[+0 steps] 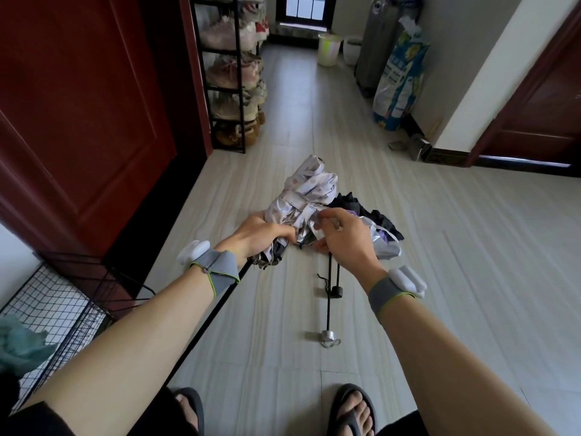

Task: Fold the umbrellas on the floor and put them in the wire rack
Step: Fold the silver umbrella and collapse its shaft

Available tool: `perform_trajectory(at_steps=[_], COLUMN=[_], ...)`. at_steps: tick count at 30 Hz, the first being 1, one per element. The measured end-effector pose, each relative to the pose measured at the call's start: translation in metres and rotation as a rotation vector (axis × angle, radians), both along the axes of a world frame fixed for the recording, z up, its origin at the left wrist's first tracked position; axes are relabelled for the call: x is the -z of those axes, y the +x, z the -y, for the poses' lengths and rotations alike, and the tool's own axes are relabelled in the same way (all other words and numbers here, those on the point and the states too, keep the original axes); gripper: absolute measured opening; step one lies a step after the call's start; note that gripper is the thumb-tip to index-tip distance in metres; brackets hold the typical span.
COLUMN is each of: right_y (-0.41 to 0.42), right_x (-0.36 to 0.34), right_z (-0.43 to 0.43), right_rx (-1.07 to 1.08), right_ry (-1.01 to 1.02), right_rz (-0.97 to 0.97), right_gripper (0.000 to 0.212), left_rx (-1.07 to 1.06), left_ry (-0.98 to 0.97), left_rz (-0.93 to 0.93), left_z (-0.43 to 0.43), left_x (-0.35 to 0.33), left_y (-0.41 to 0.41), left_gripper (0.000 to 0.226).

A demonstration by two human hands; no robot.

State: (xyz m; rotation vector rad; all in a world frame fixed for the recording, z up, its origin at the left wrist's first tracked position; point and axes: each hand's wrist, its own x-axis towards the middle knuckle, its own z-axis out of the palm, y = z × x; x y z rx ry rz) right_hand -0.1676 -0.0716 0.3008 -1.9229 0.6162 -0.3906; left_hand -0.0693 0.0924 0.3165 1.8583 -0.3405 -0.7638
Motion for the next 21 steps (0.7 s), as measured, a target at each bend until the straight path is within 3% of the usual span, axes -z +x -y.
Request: perform_trajectory(at_steps=[3, 7, 9, 12, 15, 21], right_y=[0.002, 0.001, 0.002, 0.005, 0.004, 0.004], right_x=[0.001, 0.001, 0.002, 0.008, 0.01, 0.018], right_z=[-0.001, -0.002, -0.003, -0.004, -0.001, 0.004], right_rx=[0.013, -0.001, -0.014, -0.006, 0.023, -0.001], right_ry=[-0.087, -0.294, -0.37, -0.573, -0.71, -0.953], right_rz=[0.011, 0.006, 0.023, 0.114, 0.168, 0.063], right_gripper=[0.022, 0.027, 0.028, 0.015, 0.02, 0.025], left_rx=[-0.002, 0.004, 0.017, 0.059, 0.128, 0.204], left_ry=[-0.017, -0.043, -0.048, -0.078, -0.077, -0.102], left_rz=[-0.021, -0.034, -0.051, -0.112, -0.147, -0.18], left_z=[-0.001, -0.003, -0.005, -0.01, -0.012, -0.013], left_x=[-0.001, -0.005, -0.006, -0.009, -0.014, -0.022], left_y=[0.001, 0.002, 0.002, 0.001, -0.002, -0.009], left_gripper=[0.033, 0.006, 0.016, 0.009, 0.012, 0.018])
